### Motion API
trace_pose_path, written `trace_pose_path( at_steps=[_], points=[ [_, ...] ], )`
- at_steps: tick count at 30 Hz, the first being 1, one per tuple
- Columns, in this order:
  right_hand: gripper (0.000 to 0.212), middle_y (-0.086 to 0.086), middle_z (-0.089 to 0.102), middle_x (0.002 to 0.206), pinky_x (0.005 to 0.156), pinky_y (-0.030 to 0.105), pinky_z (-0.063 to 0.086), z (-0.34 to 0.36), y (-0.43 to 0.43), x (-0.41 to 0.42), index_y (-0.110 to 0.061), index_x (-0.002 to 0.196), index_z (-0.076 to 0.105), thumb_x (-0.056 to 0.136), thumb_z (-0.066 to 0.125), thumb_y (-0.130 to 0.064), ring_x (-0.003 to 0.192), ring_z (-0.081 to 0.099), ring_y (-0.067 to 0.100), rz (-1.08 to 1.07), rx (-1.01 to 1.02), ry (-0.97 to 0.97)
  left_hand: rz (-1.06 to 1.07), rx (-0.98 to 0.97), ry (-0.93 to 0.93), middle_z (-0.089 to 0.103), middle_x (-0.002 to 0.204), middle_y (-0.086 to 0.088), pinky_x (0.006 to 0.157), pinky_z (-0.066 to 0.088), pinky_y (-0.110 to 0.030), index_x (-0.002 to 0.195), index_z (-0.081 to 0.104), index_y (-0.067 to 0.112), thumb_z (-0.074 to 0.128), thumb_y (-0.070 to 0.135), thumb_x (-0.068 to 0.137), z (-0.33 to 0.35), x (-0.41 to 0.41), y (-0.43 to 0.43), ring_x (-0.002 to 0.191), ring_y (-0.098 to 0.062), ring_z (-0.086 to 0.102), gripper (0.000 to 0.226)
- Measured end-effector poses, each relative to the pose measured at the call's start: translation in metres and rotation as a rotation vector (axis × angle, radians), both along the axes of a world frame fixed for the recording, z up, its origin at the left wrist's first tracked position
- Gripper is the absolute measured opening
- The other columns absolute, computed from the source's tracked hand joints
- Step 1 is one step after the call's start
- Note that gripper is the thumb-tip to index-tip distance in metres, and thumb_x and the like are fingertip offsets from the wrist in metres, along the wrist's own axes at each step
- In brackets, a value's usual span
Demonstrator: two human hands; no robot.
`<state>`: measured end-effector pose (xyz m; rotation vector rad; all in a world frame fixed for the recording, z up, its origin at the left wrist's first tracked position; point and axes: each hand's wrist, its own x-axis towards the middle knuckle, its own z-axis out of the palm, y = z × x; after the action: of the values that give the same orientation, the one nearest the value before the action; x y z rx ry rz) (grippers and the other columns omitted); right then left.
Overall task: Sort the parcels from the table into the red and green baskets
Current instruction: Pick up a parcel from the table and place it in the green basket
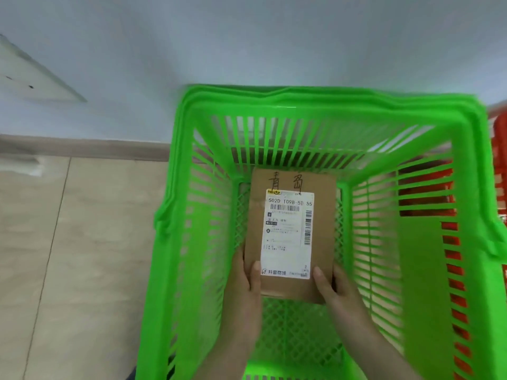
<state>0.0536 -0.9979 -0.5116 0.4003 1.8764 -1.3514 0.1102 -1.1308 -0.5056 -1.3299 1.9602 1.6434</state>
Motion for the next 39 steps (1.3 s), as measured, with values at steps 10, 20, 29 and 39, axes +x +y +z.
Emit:
trace_pose_path(
  at_steps=[10,20,29,39],
  points=[
    [0.036,0.000,0.060,0.118,0.077,0.004,0.041,-0.017,-0.030,0.016,-0.017,0.130,0.048,0.094,0.050,-0.017,0.105,0.056,0.011,0.067,0.028,0.075,0.067,-0.204,-0.058,0.049,0.140,0.002,0.080,0.035,-0.021,0.147,0.024,0.027,0.037,0.023,0.099,0.004,0.005,-0.012,0.117,-0.018,0.052,0.050],
    [0.061,0.007,-0.002,0.159,0.117,0.028,-0.004,0.000,-0.059,-0.016,-0.008,0.149,0.003,0.099,0.027,-0.032,0.146,-0.011,0.016,0.627,0.511,0.911,-0.555,-0.866,0.187,0.011,0.157,-0.004,0.117,0.009,-0.031,0.147,0.022,0.012,0.036,0.020,0.092,-0.013,-0.027,-0.013,0.147,-0.015,-0.004,0.057],
    [0.053,0.010,0.018,0.155,0.119,0.035,0.005,-0.038,-0.064,-0.033,-0.002,0.145,0.021,0.101,0.012,-0.031,0.146,0.011,0.021,0.782,0.605,1.043,-0.675,-1.039,0.189,0.019,0.153,-0.009,0.119,0.004,-0.033,0.145,0.015,0.004,0.014,0.028,0.100,-0.040,-0.042,-0.022,0.147,-0.016,-0.009,0.051],
    [0.059,0.012,0.013,0.155,0.117,0.036,0.006,-0.012,-0.065,-0.043,-0.001,0.146,0.013,0.100,0.005,-0.036,0.145,0.003,0.019,0.897,0.536,0.870,-0.722,-0.864,0.115,0.011,0.155,-0.010,0.115,0.011,-0.036,0.147,0.014,0.005,0.024,0.028,0.094,-0.017,-0.048,-0.028,0.145,-0.011,-0.017,0.059]
  ],
)
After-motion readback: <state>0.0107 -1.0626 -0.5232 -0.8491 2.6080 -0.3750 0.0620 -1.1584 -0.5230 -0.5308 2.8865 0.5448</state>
